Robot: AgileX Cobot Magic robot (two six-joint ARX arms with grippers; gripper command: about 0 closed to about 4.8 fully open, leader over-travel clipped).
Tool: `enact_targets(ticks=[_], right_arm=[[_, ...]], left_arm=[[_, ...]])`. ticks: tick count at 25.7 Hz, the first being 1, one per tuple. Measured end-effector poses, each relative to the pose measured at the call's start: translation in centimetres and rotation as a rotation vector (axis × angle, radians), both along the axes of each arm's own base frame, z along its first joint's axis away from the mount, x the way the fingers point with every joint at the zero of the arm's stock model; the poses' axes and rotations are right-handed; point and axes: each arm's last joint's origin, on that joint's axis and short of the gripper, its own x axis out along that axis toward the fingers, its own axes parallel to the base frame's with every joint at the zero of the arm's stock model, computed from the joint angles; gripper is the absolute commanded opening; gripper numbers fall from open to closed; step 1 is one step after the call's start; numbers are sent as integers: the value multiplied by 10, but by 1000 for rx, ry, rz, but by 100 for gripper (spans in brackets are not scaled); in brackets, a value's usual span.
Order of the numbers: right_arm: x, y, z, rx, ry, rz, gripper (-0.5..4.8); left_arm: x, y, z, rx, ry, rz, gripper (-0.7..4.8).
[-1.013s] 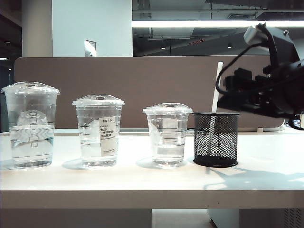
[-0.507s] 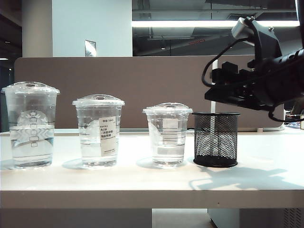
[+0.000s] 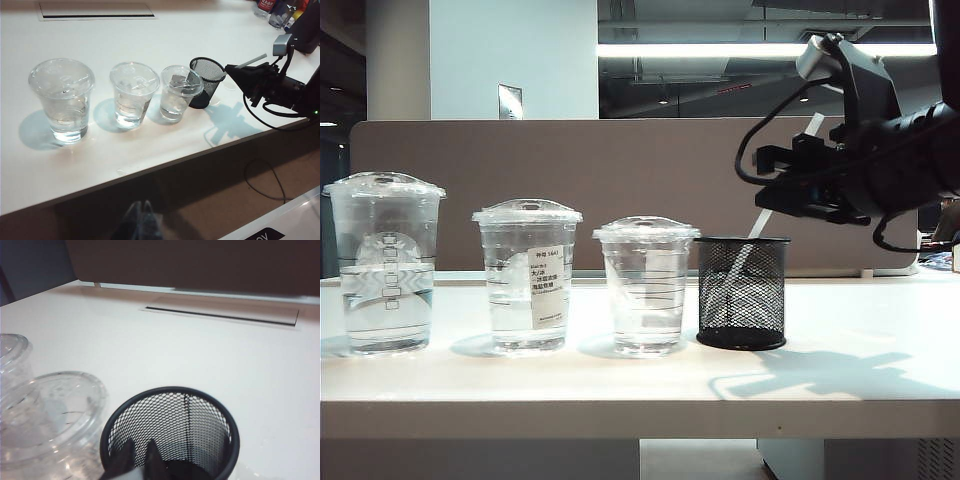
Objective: Pick up the straw and insert it into the medium coffee cup.
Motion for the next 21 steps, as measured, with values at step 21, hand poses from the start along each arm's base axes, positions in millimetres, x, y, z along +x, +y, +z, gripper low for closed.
enact_targets(ticks=[21], right_arm=[[16, 15, 155, -134, -251, 244, 40]], left_arm=[[0, 0, 0, 0, 0, 0, -4]])
